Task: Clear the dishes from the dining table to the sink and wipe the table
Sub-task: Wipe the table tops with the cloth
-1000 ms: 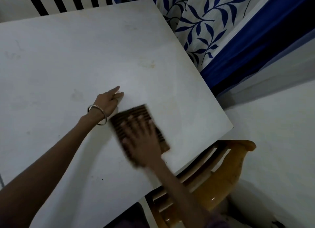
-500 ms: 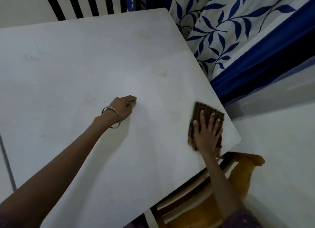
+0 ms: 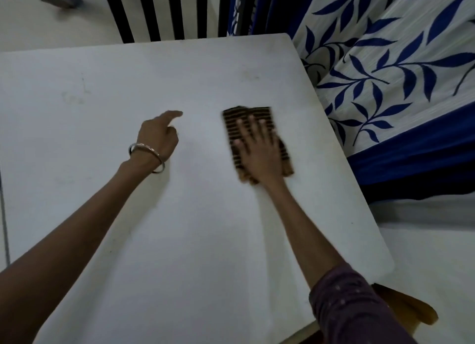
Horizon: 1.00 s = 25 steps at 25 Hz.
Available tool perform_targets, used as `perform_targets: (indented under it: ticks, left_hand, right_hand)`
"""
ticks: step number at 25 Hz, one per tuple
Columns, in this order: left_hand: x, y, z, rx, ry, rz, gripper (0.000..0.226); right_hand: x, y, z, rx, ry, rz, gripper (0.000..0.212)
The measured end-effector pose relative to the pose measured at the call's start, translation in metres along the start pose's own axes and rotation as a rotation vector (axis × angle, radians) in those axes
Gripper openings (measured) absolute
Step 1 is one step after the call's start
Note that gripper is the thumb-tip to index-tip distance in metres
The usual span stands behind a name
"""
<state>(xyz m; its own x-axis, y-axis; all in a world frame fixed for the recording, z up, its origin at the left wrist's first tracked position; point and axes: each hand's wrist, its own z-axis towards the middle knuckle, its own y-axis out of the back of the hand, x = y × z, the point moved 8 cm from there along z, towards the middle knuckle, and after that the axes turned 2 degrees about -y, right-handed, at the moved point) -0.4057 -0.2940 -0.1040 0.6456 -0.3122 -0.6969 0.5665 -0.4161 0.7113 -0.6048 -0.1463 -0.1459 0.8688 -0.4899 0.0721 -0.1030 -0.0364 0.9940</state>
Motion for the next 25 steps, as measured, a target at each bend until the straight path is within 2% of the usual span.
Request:
perform_targets:
  ticks: [4, 7, 9, 11, 14, 15, 17, 21, 25]
  left_hand:
    - [0.007, -0.010, 0.005, 0.036, 0.029, 0.025, 0.049]
    - [0.017, -0.023, 0.000, 0.215, -0.007, 0.152, 0.053]
    - [0.029, -0.028, -0.002, 0.368, -0.036, 0.326, 0.059]
    - [0.039, -0.025, 0.001, 0.409, -0.027, 0.427, 0.058]
    - [0.032, -0.015, 0.019, 0.362, 0.037, 0.492, 0.045]
    - [0.027, -0.013, 0.024, 0.361, 0.041, 0.506, 0.042]
    - [0.024, -0.011, 0.034, 0.374, 0.025, 0.518, 0.041]
    - [0.038, -0.009, 0.037, 0.393, -0.019, 0.510, 0.047]
    - [0.042, -0.009, 0.032, 0.340, -0.090, 0.402, 0.045]
  right_hand:
    - [0.168, -0.034, -0.110, -0.004, 0.602, 0.093, 0.055]
    - [0.198, -0.053, -0.193, 0.096, 0.742, 0.133, 0.054]
    - [0.157, -0.050, -0.192, 0.054, 0.664, 0.122, 0.052]
    - [0.084, -0.033, -0.146, -0.011, 0.375, 0.097, 0.052]
    - [-0.039, -0.006, -0.045, -0.041, -0.154, 0.051, 0.055]
    - [-0.069, 0.000, -0.014, -0.022, -0.288, 0.067, 0.057]
    - [-0.105, 0.005, 0.048, -0.006, -0.433, 0.126, 0.061]
    - [-0.108, 0.012, 0.167, -0.014, -0.401, 0.124, 0.061]
    - [-0.058, 0.013, 0.226, 0.058, -0.158, 0.104, 0.058]
